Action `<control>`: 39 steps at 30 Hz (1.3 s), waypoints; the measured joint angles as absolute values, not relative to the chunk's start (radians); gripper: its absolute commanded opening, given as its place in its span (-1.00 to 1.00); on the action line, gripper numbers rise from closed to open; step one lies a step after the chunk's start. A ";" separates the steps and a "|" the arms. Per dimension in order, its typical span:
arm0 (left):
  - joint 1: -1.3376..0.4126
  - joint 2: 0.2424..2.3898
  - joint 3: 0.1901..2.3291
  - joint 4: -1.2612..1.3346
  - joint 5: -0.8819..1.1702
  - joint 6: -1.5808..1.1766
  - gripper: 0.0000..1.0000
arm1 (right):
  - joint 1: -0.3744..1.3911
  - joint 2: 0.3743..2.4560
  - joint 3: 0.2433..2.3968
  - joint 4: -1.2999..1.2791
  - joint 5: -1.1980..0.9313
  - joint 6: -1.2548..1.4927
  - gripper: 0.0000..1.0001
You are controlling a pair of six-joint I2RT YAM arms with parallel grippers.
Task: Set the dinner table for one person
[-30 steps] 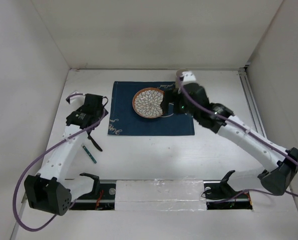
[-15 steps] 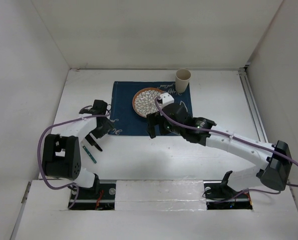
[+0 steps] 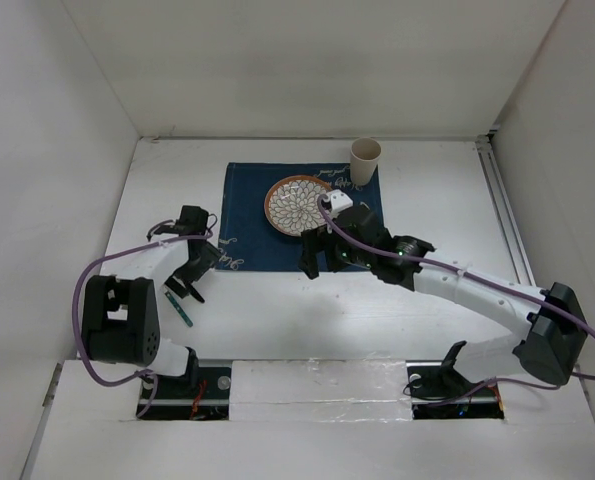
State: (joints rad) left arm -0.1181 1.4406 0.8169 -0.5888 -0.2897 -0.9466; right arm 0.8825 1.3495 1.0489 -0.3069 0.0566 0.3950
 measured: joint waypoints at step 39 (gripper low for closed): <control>-0.004 1.574 0.826 -0.320 -0.310 -0.815 -1.00 | 0.881 1.351 1.046 -0.253 0.003 0.395 1.00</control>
